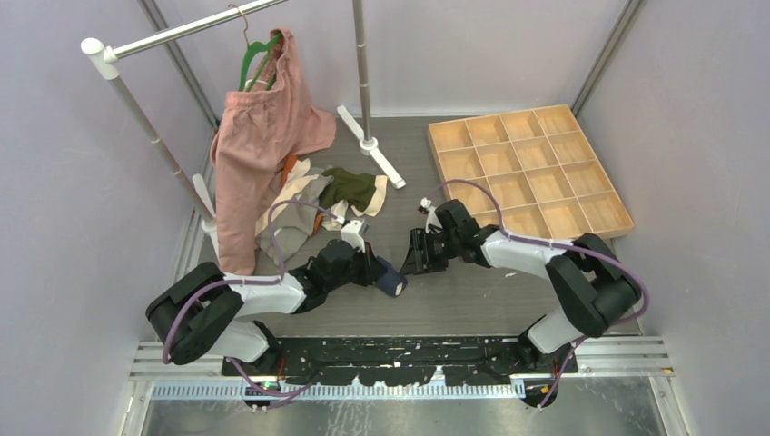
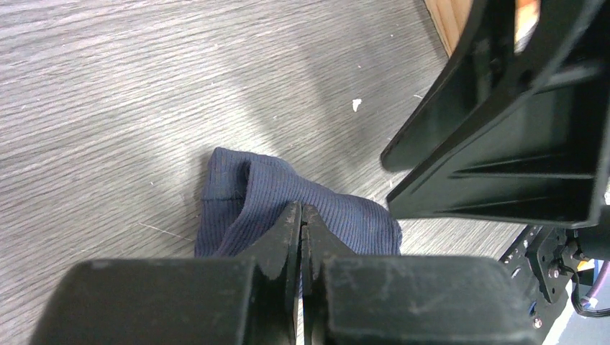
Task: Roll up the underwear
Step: Roll the underwear to the center of the board.
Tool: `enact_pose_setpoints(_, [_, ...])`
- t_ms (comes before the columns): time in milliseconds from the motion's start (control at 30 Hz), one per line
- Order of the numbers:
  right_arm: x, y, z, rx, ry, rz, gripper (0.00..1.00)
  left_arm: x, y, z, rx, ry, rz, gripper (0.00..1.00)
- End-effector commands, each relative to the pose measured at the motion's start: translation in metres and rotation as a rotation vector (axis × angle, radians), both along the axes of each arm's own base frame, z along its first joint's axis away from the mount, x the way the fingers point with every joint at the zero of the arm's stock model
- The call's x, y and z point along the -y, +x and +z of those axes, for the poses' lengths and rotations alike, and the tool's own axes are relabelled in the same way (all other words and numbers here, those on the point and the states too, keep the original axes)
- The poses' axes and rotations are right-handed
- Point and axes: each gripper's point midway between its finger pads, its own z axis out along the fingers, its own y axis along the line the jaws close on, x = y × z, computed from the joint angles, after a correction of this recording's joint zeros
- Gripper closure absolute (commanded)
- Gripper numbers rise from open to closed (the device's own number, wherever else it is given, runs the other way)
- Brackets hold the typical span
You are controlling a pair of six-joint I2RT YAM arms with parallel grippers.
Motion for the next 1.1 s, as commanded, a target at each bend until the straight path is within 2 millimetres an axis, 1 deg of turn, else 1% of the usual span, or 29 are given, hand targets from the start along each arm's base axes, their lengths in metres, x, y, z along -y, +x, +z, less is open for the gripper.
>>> enact_pose_setpoints(0, [0.017,0.03,0.033,0.229,-0.085,-0.045,0.46,-0.019,-0.015,-0.032,-0.068,0.091,0.001,0.99])
enact_pose_setpoints(67, [0.027,0.044,0.051,0.331,-0.116,-0.1,0.42,-0.019,-0.016,-0.032,-0.068,0.088,-0.002,0.99])
enact_pose_setpoints(100, [0.033,0.05,0.059,0.374,-0.131,-0.129,0.39,-0.019,-0.016,-0.032,-0.068,0.087,-0.004,0.99])
enact_pose_setpoints(133, [0.035,0.054,0.067,0.41,-0.13,-0.149,0.34,-0.019,-0.016,-0.031,-0.068,0.085,-0.006,0.99])
enact_pose_setpoints(167, [0.037,0.057,0.075,0.437,-0.129,-0.161,0.26,-0.019,-0.016,-0.031,-0.066,0.084,-0.006,0.99])
enact_pose_setpoints(200, [0.04,0.059,0.08,0.454,-0.133,-0.173,0.12,-0.019,-0.016,-0.03,-0.065,0.083,-0.007,0.99])
enact_pose_setpoints(233, [0.041,0.06,0.084,0.471,-0.133,-0.173,0.04,-0.019,-0.016,-0.03,-0.064,0.083,-0.007,0.99])
enact_pose_setpoints(267, [0.04,0.06,0.085,0.475,-0.128,-0.165,0.01,-0.019,-0.016,-0.03,-0.064,0.083,-0.006,0.99])
enact_pose_setpoints(333, [0.031,0.055,0.084,0.454,-0.098,-0.116,0.0,-0.019,-0.017,-0.031,-0.064,0.083,-0.006,0.99])
enact_pose_setpoints(367, [0.024,0.05,0.082,0.427,-0.072,-0.076,0.0,-0.02,-0.017,-0.031,-0.064,0.082,-0.006,0.99])
enact_pose_setpoints(467, [-0.001,0.033,0.072,0.32,0.023,0.053,0.0,-0.02,-0.017,-0.031,-0.066,0.083,-0.007,0.99])
enact_pose_setpoints(500, [-0.007,0.03,0.069,0.287,0.05,0.076,0.0,-0.019,-0.017,-0.031,-0.067,0.082,-0.008,0.99])
enact_pose_setpoints(600, [-0.021,0.022,0.056,0.206,0.102,0.141,0.01,-0.02,-0.018,-0.033,-0.071,0.087,-0.008,0.99])
enact_pose_setpoints(700, [-0.028,0.022,0.043,0.168,0.119,0.165,0.03,-0.02,-0.018,-0.036,-0.077,0.099,-0.01,0.99])
enact_pose_setpoints(800, [-0.031,0.022,0.031,0.128,0.106,0.193,0.06,-0.02,-0.018,-0.037,-0.08,0.1,-0.009,0.99])
enact_pose_setpoints(833, [-0.031,0.021,0.024,0.106,0.098,0.203,0.07,-0.02,-0.018,-0.037,-0.08,0.097,-0.008,0.99])
enact_pose_setpoints(1067, [-0.032,0.023,0.002,0.066,0.065,0.215,0.19,-0.021,-0.019,-0.038,-0.083,0.101,-0.009,0.99])
